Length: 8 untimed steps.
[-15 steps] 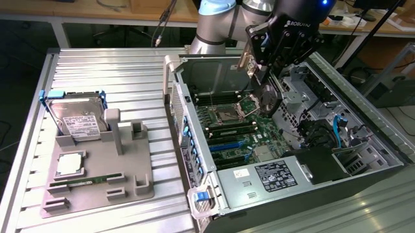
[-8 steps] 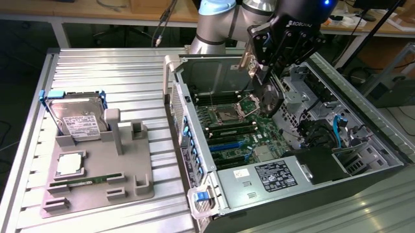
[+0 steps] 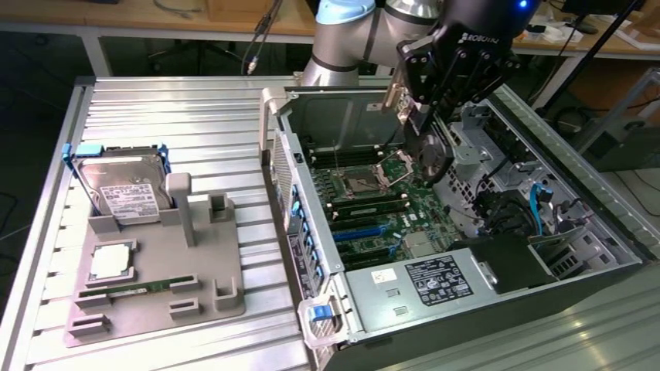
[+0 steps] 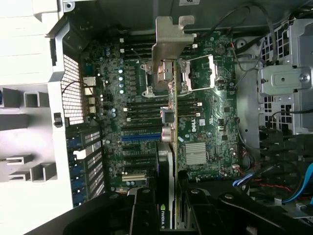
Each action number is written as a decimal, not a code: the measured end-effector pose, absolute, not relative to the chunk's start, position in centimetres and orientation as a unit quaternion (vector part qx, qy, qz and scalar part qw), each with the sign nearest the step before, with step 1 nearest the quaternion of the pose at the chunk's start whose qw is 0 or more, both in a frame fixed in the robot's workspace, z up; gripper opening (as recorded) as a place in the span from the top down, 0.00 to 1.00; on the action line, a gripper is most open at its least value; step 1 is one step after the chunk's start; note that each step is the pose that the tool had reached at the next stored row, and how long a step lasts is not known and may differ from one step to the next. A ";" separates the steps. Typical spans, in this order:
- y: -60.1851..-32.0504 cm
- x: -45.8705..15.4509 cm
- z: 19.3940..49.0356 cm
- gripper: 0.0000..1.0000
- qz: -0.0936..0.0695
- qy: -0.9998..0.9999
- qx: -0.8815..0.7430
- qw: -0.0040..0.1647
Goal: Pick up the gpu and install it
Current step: 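Pick up the gpu and move the gpu toward the slot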
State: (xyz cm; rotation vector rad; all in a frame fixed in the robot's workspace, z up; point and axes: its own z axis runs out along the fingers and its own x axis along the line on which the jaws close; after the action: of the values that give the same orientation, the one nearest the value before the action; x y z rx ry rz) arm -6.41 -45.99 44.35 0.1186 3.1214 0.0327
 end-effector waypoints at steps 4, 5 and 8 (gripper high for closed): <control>-46.0 -6.2 44.3 0.73 0.011 0.999 0.038 0.009; -46.0 -6.2 44.3 0.73 0.010 0.999 0.038 0.009; -46.0 -6.1 44.3 0.73 0.010 0.999 0.038 0.009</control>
State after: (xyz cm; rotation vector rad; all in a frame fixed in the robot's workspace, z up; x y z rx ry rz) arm -6.10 -45.99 44.35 0.1187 3.1214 0.0328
